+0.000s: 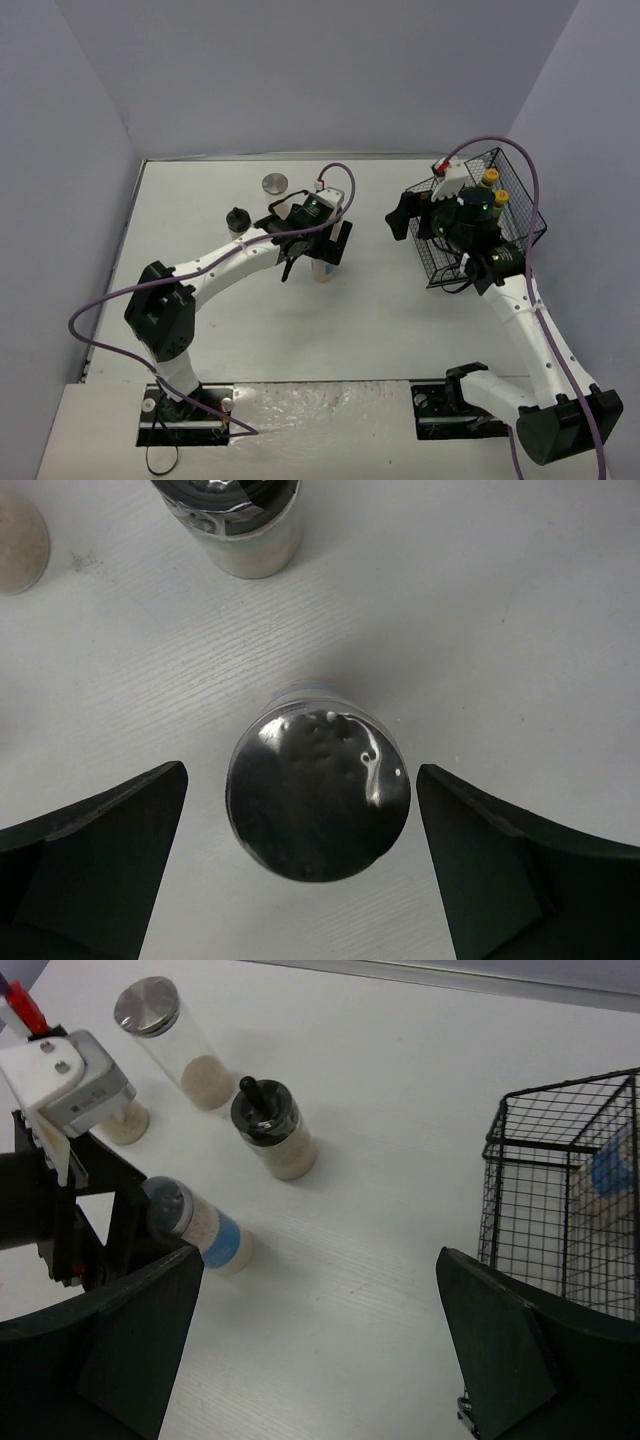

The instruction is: Organize the condiment bottles

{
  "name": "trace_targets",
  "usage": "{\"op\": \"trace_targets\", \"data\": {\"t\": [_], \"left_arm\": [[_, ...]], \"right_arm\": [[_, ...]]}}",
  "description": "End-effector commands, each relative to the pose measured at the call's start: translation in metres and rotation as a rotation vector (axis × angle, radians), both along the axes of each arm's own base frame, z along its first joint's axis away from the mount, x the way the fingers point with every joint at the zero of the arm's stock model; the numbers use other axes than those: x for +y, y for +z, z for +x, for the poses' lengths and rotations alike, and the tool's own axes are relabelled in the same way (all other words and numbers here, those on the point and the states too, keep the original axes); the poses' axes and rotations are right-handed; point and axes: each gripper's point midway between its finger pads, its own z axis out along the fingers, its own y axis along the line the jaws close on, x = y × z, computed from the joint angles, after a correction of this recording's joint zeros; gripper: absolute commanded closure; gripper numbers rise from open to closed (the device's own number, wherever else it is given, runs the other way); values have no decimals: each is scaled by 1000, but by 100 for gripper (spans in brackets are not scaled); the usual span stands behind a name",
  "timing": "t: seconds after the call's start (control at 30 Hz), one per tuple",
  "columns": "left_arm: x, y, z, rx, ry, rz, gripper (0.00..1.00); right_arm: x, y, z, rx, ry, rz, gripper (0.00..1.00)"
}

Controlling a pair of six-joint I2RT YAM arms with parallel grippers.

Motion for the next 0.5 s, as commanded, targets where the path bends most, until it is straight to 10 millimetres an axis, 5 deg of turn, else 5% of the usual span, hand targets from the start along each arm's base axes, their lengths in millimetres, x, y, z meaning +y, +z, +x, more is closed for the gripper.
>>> {"op": "trace_targets", "data": {"t": [0.0, 0.17, 0.2, 0.47], "left_arm": [[13, 90, 3, -184, 50, -120, 3], [70, 119, -5, -241, 176, -154, 3], [76, 112, -6, -232, 187, -141, 3], [208, 105, -37, -310, 459, -65, 3]], "right_arm": [[23, 13, 5, -58, 62, -27, 0], [53, 6, 5, -50, 144, -51, 0], [59, 8, 2, -55, 163, -52, 0], [134, -28, -2, -26, 314, -107, 0]]}}
